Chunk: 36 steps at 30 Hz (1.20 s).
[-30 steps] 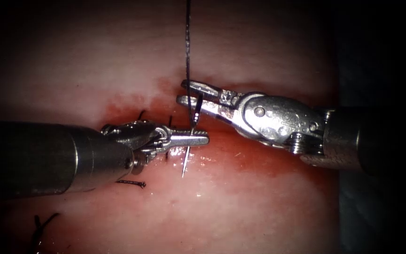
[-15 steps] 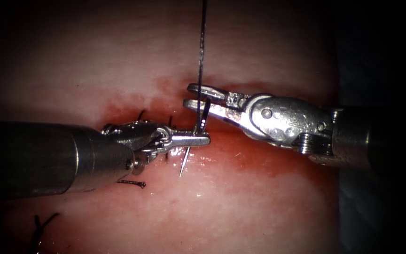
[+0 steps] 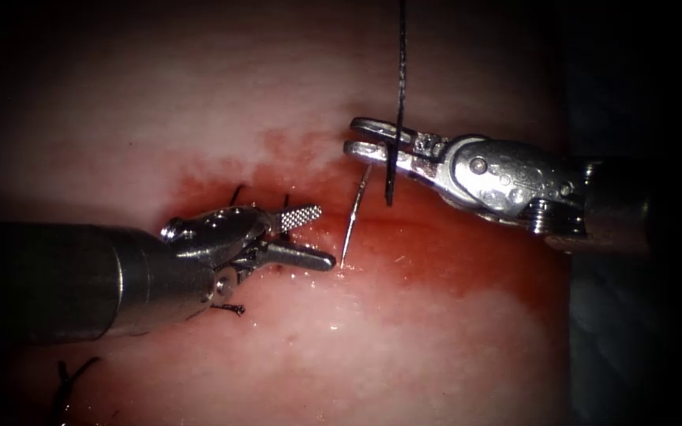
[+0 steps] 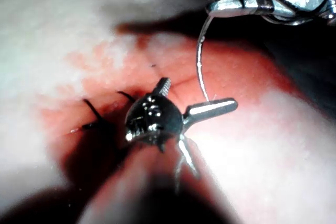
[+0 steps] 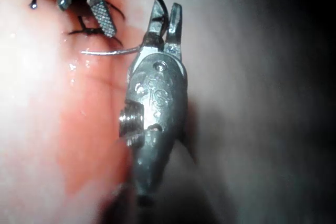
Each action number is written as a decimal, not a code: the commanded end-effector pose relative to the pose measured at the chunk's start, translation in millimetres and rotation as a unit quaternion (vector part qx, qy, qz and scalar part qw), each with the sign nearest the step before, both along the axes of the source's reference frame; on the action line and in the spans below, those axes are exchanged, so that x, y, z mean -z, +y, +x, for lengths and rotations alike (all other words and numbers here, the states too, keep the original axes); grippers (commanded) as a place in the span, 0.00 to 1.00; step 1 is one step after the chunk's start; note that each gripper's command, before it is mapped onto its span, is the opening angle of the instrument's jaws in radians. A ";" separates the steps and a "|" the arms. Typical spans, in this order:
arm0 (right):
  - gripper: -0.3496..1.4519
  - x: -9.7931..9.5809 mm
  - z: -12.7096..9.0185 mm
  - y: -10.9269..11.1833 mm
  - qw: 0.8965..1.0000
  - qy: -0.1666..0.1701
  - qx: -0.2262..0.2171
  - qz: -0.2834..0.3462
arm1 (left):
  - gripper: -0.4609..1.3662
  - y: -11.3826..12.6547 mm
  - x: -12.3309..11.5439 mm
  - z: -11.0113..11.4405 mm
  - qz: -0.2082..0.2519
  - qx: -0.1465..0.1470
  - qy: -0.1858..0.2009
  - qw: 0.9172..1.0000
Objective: Wound Closure
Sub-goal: Pass the needle through the skin above the cut using the right driver
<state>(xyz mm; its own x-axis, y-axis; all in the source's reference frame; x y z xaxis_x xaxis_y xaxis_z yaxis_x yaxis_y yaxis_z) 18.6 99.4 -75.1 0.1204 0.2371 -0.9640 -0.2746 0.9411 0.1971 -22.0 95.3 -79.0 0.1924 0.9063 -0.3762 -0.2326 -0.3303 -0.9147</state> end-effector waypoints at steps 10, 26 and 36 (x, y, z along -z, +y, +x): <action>0.00 -1.2 -0.3 2.3 0.997 -0.026 0.004 -0.070 | 0.61 -0.8 -0.4 0.0 -0.102 -0.033 0.080 0.991; 0.00 -1.4 0.2 3.7 0.990 -0.025 0.002 -0.142 | 0.46 -1.5 -1.4 -0.6 -0.130 -0.115 0.169 0.970; 0.00 -2.8 0.8 3.3 0.982 -0.023 0.006 -0.187 | 0.23 -1.0 -4.0 -1.3 -0.138 -0.132 0.230 0.954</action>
<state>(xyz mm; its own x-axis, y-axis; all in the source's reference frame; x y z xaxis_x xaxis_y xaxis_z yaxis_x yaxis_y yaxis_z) 19.4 102.5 -72.1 0.1648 -0.1355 -0.9770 -0.2589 0.9499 -0.1754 -23.4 94.2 -74.6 -0.2866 0.7511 -0.5948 -0.4727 -0.6509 -0.5941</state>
